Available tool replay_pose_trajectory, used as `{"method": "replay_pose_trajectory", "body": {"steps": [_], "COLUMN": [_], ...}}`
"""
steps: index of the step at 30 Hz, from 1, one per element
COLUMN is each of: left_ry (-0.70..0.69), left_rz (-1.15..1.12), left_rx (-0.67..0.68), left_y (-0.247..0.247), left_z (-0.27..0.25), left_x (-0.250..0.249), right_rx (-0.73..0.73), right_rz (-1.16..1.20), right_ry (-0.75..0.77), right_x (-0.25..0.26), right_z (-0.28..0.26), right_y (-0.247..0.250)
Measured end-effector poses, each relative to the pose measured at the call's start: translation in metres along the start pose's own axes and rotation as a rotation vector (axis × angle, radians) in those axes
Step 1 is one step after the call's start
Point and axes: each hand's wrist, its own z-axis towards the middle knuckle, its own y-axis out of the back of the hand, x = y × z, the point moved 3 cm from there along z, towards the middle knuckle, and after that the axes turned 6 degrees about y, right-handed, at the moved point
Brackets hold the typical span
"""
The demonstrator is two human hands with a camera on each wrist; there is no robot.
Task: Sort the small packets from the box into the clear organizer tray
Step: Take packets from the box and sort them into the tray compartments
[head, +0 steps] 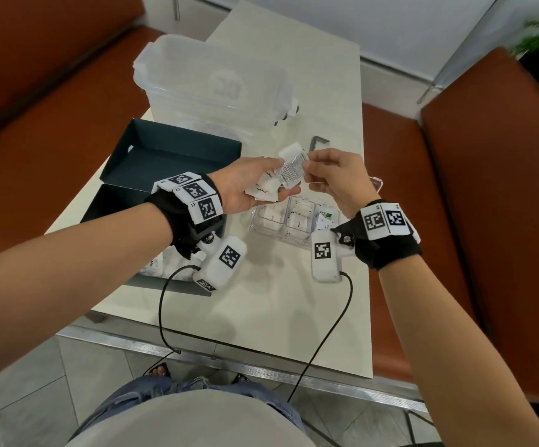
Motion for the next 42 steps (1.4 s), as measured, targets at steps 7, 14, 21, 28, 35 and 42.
{"method": "replay_pose_trajectory", "body": {"steps": [7, 14, 21, 28, 35, 42], "left_ry": [0.033, 0.006, -0.046, -0.228, -0.250, -0.236], "left_rz": [0.044, 0.019, 0.010, 0.160, 0.180, 0.141], "left_rx": [0.089, 0.075, 0.093, -0.073, -0.166, -0.175], "left_y": [-0.020, -0.040, -0.050, -0.052, -0.035, -0.030], "left_z": [0.006, 0.014, 0.021, 0.032, 0.034, 0.033], "left_x": [0.003, 0.010, 0.016, 0.026, 0.029, 0.027], "right_rx": [-0.007, -0.081, 0.020, -0.012, 0.045, 0.138], "right_rz": [0.119, 0.184, 0.305, -0.183, -0.598, -0.803], "right_ry": [-0.013, 0.020, 0.043, -0.012, -0.058, -0.085], "right_x": [-0.003, -0.004, 0.002, -0.015, -0.046, -0.070], "right_z": [-0.008, -0.015, -0.022, -0.017, -0.005, -0.004], "right_y": [0.021, 0.035, 0.050, 0.075, 0.077, 0.050]}}
